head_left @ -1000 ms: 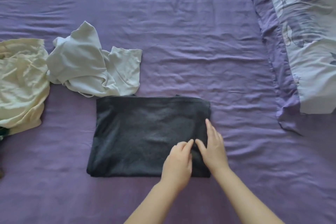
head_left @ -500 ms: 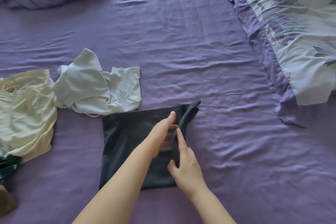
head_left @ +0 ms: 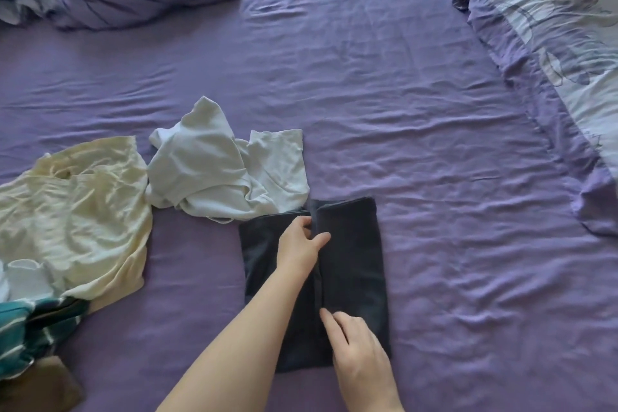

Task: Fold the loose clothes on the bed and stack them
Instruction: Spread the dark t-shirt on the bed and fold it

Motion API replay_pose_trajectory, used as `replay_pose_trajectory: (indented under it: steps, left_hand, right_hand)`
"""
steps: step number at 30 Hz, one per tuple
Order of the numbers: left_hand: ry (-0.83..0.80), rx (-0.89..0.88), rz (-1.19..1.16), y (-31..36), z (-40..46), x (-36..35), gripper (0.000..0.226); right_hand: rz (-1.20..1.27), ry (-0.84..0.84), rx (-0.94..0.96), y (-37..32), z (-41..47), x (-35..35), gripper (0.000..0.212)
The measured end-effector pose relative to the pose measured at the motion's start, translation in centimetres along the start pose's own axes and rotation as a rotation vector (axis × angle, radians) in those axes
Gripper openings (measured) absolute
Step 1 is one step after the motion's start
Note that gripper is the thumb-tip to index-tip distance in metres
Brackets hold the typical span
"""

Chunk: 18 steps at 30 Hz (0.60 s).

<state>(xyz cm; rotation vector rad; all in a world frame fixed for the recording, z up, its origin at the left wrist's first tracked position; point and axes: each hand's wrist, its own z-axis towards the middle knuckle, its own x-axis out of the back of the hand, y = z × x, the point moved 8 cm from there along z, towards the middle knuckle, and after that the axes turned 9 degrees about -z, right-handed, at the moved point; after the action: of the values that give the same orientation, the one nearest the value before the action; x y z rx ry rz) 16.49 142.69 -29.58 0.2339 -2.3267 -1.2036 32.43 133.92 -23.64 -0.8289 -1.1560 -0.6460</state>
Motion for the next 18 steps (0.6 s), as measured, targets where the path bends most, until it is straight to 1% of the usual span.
replay_pose_trajectory:
  steps: [2,5,7,11,15,18]
  left_hand:
    - [-0.002,-0.056,0.042,0.6,0.0,0.7,0.029]
    - [0.039,-0.096,0.013,1.0,-0.3,3.5,0.016]
    - [0.072,-0.097,0.022,0.7,-0.3,6.1,0.014]
    - [0.121,-0.045,0.114,-1.3,-0.1,10.4,0.014]
    - [0.141,-0.006,0.112,-3.5,-0.4,12.4,0.013]
    - [0.155,-0.004,0.112,-4.3,-0.4,12.8,0.013]
  right_hand:
    - [-0.005,0.028,0.038,-1.0,0.1,0.3,0.045]
    - [0.009,0.100,0.081,-3.4,0.5,0.9,0.043]
    - [0.025,0.128,0.120,-5.4,0.7,1.1,0.038]
    - [0.007,0.154,0.211,-9.2,0.7,0.7,0.030]
    - [-0.021,0.098,0.242,-11.2,0.2,-0.4,0.027]
    - [-0.020,0.009,0.271,-11.8,-0.1,-1.7,0.035]
